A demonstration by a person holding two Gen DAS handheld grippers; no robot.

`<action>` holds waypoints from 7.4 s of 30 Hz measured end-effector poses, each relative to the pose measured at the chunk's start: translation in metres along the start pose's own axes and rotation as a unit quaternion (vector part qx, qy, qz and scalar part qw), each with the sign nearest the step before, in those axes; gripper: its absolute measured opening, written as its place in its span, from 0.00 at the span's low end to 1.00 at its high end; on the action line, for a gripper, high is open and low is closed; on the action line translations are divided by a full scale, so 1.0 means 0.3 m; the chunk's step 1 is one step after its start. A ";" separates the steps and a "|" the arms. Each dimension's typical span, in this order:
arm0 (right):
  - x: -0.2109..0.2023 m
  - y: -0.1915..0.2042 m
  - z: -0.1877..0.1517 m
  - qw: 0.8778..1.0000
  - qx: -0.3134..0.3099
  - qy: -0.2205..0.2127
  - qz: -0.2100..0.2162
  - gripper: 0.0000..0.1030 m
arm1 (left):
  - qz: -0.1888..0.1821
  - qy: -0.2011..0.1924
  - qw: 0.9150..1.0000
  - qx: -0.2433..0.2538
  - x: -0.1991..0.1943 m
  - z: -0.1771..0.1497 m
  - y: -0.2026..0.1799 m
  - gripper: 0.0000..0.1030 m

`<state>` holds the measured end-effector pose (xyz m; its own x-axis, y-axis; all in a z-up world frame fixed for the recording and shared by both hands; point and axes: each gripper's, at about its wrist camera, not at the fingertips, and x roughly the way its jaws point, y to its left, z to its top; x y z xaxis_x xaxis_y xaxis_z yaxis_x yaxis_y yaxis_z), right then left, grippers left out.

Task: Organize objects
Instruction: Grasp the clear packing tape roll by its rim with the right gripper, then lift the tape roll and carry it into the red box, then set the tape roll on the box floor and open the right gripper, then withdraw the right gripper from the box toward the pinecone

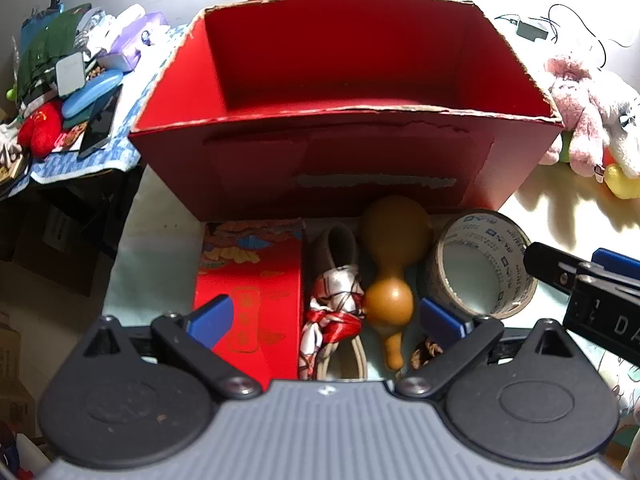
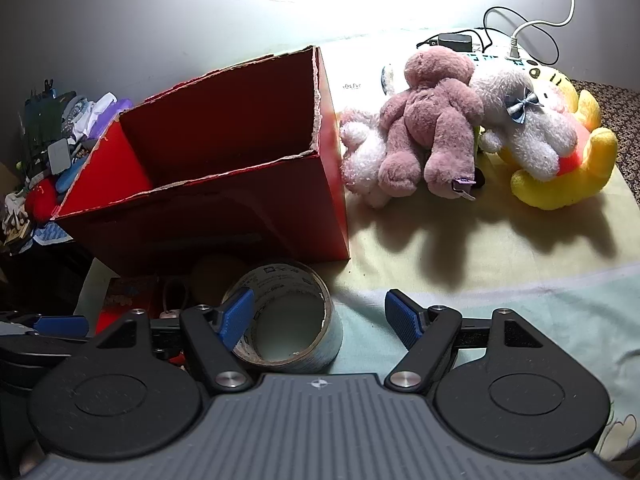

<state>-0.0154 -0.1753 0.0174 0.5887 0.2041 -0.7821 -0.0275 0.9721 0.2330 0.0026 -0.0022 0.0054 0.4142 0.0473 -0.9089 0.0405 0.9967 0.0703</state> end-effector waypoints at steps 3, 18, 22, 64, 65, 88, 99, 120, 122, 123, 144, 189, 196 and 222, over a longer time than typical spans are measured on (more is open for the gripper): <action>0.004 -0.007 0.002 1.000 0.002 0.002 0.003 0.72 | 0.000 -0.001 1.000 0.002 -0.019 0.015 0.008 0.96; 0.031 -0.042 0.016 1.000 0.014 0.017 0.012 0.69 | -0.015 0.024 1.000 0.010 -0.001 0.035 -0.003 0.96; 0.038 -0.049 0.019 1.000 0.016 0.022 0.016 0.68 | -0.021 0.019 0.999 0.016 -0.001 0.038 -0.014 0.94; 0.181 -0.144 0.076 0.989 0.067 0.105 0.085 0.17 | -0.167 0.064 0.983 0.036 0.116 0.128 -0.100 0.29; 0.174 -0.149 0.077 0.989 0.065 0.103 0.085 0.17 | -0.169 0.064 0.983 0.036 0.113 0.127 -0.104 0.29; -0.114 -0.369 0.176 0.995 0.032 -0.018 0.096 0.17 | -0.201 -0.038 0.975 0.092 -0.132 0.138 -0.351 0.29; -0.147 -0.220 0.364 0.987 -0.025 -0.093 0.129 0.19 | -0.189 -0.129 0.970 0.077 -0.278 0.277 -0.263 0.29; 0.389 0.145 0.495 0.996 -0.069 0.032 0.047 0.18 | -0.175 -0.025 0.983 0.055 0.171 0.571 0.110 0.29; 0.414 0.148 0.493 0.996 -0.069 0.041 0.038 0.18 | -0.179 -0.007 0.982 0.053 0.219 0.585 0.115 0.29; 0.425 0.152 0.493 0.996 -0.071 0.044 0.034 0.18 | -0.180 0.002 0.982 0.053 0.241 0.591 0.116 0.29; 0.383 0.148 0.498 0.991 0.024 0.059 0.121 0.28 | -0.197 -0.023 0.978 0.067 0.254 0.565 0.204 0.55; 0.483 0.149 0.478 0.992 0.035 0.073 0.099 0.34 | -0.057 -0.027 0.993 0.102 0.318 0.575 0.129 0.69; 0.426 0.176 0.458 0.997 0.002 0.024 0.075 0.34 | -0.055 -0.030 0.993 0.103 0.318 0.576 0.130 0.70; 0.187 0.057 0.319 0.990 0.039 -0.102 0.086 0.34 | 0.004 -0.109 0.989 0.103 0.114 0.502 0.122 0.81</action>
<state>0.0945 -0.1584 0.0329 0.7319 0.3310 -0.5956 -0.0839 0.9112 0.4033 0.1552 0.0259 0.0388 0.6012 0.0169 -0.7989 0.2115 0.9607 0.1796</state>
